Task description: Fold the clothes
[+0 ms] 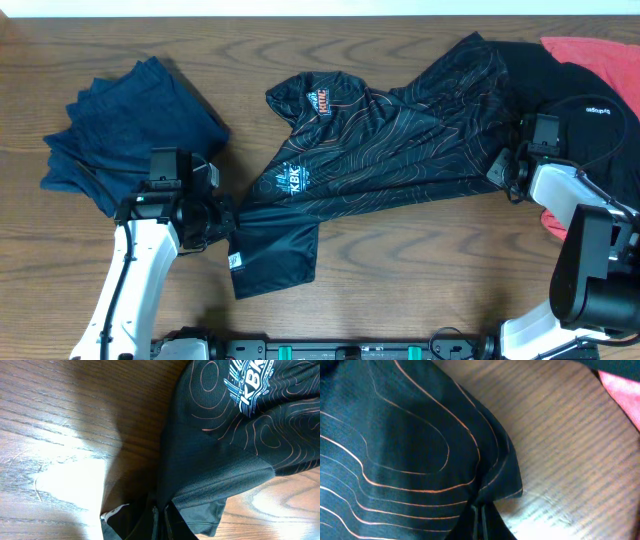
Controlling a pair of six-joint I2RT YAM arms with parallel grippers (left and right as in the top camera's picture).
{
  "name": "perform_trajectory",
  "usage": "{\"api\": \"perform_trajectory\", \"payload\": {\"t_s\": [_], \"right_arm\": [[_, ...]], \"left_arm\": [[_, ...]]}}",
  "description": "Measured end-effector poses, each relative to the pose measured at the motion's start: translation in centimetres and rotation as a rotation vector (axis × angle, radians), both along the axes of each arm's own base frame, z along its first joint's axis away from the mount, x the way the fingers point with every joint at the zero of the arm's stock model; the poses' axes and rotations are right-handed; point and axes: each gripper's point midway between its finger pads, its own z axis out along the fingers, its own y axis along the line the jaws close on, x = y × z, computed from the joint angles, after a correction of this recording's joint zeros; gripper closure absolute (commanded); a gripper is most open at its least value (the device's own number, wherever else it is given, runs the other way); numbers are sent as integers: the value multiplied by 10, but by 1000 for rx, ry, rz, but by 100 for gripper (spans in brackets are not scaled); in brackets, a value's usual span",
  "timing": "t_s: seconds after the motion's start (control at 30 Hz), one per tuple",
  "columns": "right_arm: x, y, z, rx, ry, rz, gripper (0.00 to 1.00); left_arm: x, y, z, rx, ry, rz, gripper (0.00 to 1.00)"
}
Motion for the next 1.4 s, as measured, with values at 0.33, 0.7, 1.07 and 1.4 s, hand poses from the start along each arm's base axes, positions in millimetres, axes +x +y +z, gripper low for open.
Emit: {"api": "perform_trajectory", "payload": {"t_s": [0.33, 0.7, 1.07, 1.4], "right_arm": [[-37, 13, 65, 30, 79, 73, 99], [-30, 12, 286, -67, -356, 128, 99], [-71, 1, 450, -221, -752, 89, 99], [-68, 1, 459, -260, -733, 138, 99]], "left_arm": [[19, 1, 41, 7, -149, -2, 94], [65, 3, 270, 49, -792, -24, 94], [21, 1, 425, 76, -1195, -27, 94], [28, 1, 419, 79, -1148, -33, 94]]}}
